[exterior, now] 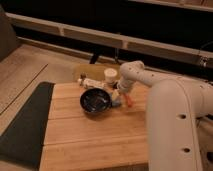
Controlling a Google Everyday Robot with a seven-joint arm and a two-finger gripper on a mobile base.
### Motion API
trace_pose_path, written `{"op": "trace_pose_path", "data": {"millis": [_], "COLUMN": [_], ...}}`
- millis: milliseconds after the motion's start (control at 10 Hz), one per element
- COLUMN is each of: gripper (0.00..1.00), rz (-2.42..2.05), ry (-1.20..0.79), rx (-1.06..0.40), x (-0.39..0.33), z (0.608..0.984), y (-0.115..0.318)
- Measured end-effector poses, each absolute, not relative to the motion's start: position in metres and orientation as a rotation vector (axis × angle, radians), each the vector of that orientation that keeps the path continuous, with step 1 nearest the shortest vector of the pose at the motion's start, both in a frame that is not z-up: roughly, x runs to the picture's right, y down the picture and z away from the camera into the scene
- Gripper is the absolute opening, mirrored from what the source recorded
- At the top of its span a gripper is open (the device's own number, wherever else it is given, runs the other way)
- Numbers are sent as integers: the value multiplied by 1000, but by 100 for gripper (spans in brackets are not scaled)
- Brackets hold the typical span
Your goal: Wipe the white sponge on the table
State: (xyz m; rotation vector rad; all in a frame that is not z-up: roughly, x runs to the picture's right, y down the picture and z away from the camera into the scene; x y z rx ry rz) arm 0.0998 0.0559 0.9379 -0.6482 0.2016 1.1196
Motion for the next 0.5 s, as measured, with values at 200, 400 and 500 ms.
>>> {"op": "trace_pose_path", "data": {"millis": [200, 400, 500], "gripper": [65, 49, 39], "rz": [1115, 1107, 1103], "ry": [205, 208, 209], "rx": [-661, -673, -678], "x": [98, 96, 96], "z": [941, 945, 946], "y": [59, 61, 62]}}
